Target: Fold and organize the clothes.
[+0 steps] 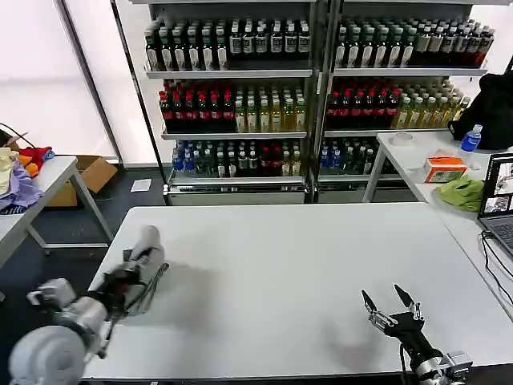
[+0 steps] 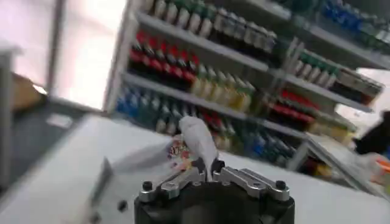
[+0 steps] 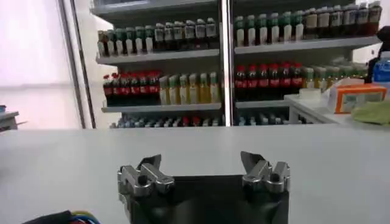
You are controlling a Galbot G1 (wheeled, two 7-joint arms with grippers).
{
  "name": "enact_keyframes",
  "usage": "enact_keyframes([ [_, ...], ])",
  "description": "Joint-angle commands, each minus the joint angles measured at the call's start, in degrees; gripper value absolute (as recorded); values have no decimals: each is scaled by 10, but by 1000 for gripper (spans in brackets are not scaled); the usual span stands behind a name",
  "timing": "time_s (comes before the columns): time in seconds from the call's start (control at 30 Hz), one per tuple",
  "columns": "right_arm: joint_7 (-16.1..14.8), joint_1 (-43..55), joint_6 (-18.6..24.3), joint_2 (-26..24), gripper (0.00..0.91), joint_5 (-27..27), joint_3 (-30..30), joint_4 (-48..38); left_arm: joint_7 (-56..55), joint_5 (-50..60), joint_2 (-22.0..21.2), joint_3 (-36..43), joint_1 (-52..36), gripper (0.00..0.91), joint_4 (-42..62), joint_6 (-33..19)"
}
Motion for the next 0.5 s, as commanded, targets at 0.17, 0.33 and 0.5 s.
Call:
enact_keyframes([
  [0.17,3,-17,-8,7,907,-3,-7,31,-131,19,-188,398,-169,353,130,4],
  [0.33,45,-20,-66,-15,907,8,-48,72,-158,21,-213,396,-200,907,151,3],
  [0.5,116,27,-131,-74,907,68,-124,90,-148,-27,-204,360,-197,907,110,3],
])
